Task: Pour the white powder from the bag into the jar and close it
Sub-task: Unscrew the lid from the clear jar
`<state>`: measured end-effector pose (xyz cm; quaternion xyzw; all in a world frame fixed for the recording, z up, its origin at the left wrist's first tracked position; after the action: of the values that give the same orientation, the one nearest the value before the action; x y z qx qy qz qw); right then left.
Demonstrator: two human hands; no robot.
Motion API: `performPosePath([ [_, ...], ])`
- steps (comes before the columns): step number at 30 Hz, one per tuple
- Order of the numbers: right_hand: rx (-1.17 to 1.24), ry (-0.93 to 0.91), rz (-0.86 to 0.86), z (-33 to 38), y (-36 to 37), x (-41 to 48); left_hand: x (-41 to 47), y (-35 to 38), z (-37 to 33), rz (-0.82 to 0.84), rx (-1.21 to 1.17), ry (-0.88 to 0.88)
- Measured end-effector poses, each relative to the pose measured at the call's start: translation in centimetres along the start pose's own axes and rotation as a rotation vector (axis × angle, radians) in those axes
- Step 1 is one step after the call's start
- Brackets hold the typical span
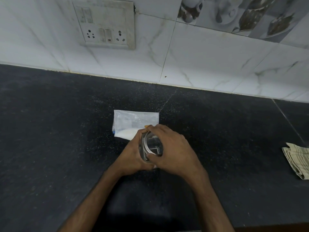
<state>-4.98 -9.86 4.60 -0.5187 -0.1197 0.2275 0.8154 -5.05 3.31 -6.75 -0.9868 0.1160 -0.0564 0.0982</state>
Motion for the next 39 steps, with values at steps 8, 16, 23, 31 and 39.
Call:
performPosePath([
  [8, -0.066, 0.049, 0.034, 0.13, -0.3, 0.13, -0.08, -0.11, 0.1, 0.005, -0.001, -0.014],
  [16, -0.044, 0.045, 0.083, -0.23, -0.39, 0.15, 0.02, -0.07, 0.45, 0.005, 0.018, -0.01],
  [23, -0.106, 0.034, 0.192, 0.22, -0.19, 0.6, 0.0, -0.01, 0.12, 0.002, 0.019, 0.0],
  [31, -0.136, 0.152, 0.08, 0.11, -0.2, 0.18, -0.06, -0.05, 0.19, 0.008, 0.01, -0.019],
  [39, -0.172, 0.132, 0.232, 0.16, -0.07, 0.84, -0.01, -0.05, 0.16, 0.004, 0.024, -0.009],
])
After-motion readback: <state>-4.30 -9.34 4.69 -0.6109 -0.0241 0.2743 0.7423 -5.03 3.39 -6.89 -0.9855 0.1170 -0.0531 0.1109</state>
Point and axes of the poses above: each hand's wrist, its own x-axis towards the middle knuckle, its own y-axis out of the palm, z = x × y, the point moved 3 cm from there along x, towards the middle knuckle, and after that the axes turned 3 degrees about x, right-handed, at the moved point
